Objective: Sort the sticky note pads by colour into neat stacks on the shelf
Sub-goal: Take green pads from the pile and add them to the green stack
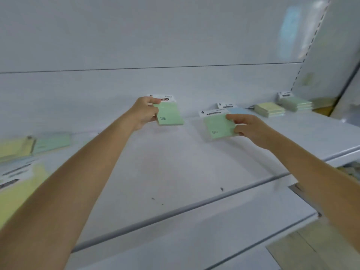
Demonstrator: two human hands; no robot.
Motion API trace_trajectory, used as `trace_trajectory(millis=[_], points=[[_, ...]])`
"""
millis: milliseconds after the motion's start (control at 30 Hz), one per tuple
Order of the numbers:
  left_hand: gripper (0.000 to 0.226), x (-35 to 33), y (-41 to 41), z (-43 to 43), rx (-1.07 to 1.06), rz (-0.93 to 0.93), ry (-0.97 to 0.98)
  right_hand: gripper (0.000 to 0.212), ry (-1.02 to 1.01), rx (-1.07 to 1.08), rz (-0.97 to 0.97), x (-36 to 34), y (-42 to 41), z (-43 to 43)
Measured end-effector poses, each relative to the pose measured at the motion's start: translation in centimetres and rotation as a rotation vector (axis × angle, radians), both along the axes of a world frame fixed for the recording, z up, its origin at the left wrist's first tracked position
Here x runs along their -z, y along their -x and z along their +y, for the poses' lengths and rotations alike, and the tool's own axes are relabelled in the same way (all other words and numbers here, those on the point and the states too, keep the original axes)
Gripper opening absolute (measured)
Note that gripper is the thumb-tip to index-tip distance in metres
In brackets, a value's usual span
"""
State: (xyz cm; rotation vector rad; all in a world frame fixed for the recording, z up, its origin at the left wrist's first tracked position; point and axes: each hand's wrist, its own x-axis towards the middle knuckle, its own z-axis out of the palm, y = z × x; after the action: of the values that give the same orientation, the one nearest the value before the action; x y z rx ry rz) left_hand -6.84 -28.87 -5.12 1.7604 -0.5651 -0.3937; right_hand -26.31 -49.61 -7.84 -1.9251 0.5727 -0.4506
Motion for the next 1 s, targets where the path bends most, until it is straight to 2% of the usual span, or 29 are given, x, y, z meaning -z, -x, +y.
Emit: trace_trajectory(millis=[367,700,1000], points=[[0.041,0.7,7.3,-17.9,0.008,0.024,0.131,0.049,-0.025,0.126,-0.009,0.2,9.0,-15.2],[0.043,0.7,5.9,-24.9,0.013,-0.005,0.089,0.052,-0.135,0.159,-0.139,0.3,6.4,-20.7],[0.041,-0.3,5.8,-30.2,0.073,-0.006,0.117,0.051,-0.099,0.194,-0.150,-1.2,5.9,-26.9]])
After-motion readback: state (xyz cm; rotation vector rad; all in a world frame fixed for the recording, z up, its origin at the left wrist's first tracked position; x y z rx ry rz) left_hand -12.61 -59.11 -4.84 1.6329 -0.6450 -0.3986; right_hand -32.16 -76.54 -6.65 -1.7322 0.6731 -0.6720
